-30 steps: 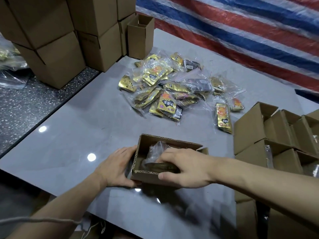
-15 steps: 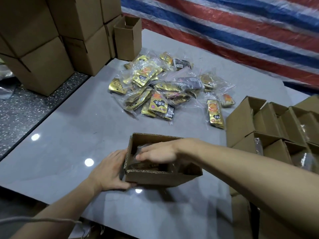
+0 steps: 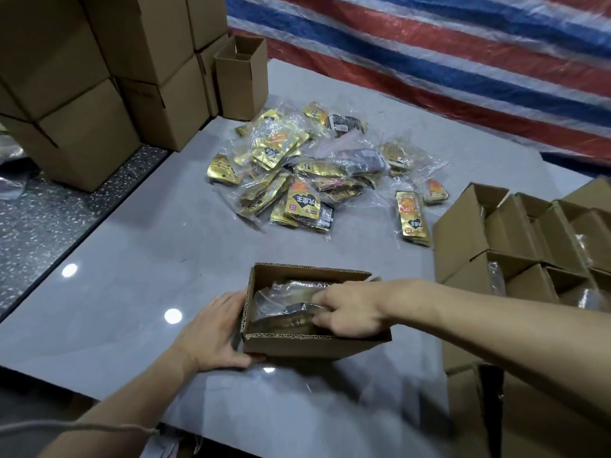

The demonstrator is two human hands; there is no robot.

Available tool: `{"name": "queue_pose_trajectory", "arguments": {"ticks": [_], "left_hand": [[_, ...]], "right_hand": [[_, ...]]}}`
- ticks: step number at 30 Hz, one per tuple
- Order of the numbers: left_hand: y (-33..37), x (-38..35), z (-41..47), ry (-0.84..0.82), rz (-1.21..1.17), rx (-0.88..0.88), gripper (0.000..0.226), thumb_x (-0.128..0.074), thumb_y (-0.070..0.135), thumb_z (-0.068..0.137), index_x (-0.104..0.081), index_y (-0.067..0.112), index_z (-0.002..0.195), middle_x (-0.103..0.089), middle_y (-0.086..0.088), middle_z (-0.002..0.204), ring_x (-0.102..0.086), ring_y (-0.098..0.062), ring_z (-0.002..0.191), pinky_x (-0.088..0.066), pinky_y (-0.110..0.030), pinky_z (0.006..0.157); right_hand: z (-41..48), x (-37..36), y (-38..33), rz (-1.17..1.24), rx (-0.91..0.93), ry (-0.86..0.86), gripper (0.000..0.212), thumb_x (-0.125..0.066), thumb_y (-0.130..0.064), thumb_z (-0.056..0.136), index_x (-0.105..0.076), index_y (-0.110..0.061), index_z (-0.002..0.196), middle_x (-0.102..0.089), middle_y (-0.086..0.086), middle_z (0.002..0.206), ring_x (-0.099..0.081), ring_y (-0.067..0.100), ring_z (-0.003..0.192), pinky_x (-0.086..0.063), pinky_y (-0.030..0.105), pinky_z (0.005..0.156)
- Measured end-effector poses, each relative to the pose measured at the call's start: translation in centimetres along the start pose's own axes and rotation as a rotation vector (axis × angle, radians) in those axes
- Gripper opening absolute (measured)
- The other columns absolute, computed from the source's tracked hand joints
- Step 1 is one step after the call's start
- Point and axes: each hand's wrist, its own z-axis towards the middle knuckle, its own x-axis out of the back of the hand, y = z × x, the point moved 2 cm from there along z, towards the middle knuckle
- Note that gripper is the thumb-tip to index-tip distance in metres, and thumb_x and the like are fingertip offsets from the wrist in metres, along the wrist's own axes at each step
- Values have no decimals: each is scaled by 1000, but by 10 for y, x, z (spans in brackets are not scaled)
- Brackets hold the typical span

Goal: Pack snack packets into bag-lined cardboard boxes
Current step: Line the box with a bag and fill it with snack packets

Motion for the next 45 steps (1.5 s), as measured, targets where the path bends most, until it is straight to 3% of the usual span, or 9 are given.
{"name": "queue_pose_trajectory", "arguments": {"ticks": [4, 8, 14, 18, 23, 28, 32, 41, 45], "left_hand": [[-3, -1, 2, -31, -11, 9, 85, -82, 63, 58, -58, 25, 130, -55, 17, 123, -55, -9, 113, -47, -33, 97], [0, 1, 0, -64, -73, 13, 88, -81, 67, 64, -53, 28, 138, -54, 16, 134, -54, -11, 122, -47, -40, 99], [2, 4, -3, -62, -92, 33, 66, -65, 76, 77, -51, 47, 135, -43, 37, 139, -46, 4, 125, -46, -34, 101], [14, 2, 0, -4, -87, 77, 53, -52, 70, 88, -61, 37, 129, -39, 41, 137, -43, 6, 121, -35, -15, 103], [65, 0, 8, 196, -292, 419, 25, -58, 41, 97, -59, 31, 120, -60, 10, 119, -60, -13, 101, -51, -32, 82], [128, 15, 20, 154, -1072, 911, 45, -53, 58, 93, -57, 26, 124, -54, 7, 121, -67, -39, 95, -61, -47, 56], [161, 23, 31, -2, -1013, 900, 44, -74, 48, 81, -56, 26, 115, -60, 4, 115, -68, -42, 91, -62, -53, 63], [201, 18, 44, -330, -853, 889, 33, -42, -4, 76, -63, 4, 100, -73, -13, 72, -69, -44, 60, -61, -55, 59], [226, 0, 46, -439, -845, 855, 36, -48, 7, 68, -58, 13, 102, -63, -13, 101, -63, -26, 44, -59, -44, 52]], "right_hand": [[-2, 11, 1, -75, 16, 83, 31, -51, -50, 98, -62, -21, 96, -58, 1, 91, -60, 27, 93, -42, 31, 75], [-27, 25, -2, -112, 136, 541, 50, -51, -71, 89, -56, -22, 79, -54, -7, 68, -50, 19, 63, -34, 31, 57], [-39, 22, 20, -68, 32, 449, 57, -59, -50, 94, -44, -17, 138, -54, 8, 135, -56, 29, 117, -49, 39, 90], [-35, 14, 21, -27, -37, 360, 26, -57, -28, 97, -62, -6, 110, -67, 15, 104, -59, 30, 85, -39, 27, 65], [-41, 11, 21, -13, -118, 290, 27, -63, -8, 86, -50, -9, 63, -48, 2, 56, -46, 17, 48, -27, 15, 27], [-47, 12, 32, 121, -168, 257, 27, -57, -9, 88, -58, -8, 61, -60, 7, 56, -60, 24, 55, -42, 19, 46], [-62, 9, 40, 136, -196, 286, 28, -57, -11, 91, -56, -4, 63, -59, 15, 66, -55, 29, 59, -40, 23, 50], [-115, 4, 61, 36, -235, 336, 38, -52, -22, 97, -65, 4, 122, -68, 22, 120, -65, 38, 109, -57, 46, 90], [-138, 7, 70, -15, -247, 364, 32, -52, -28, 97, -69, -7, 113, -71, 11, 109, -66, 32, 99, -57, 39, 81]]}}
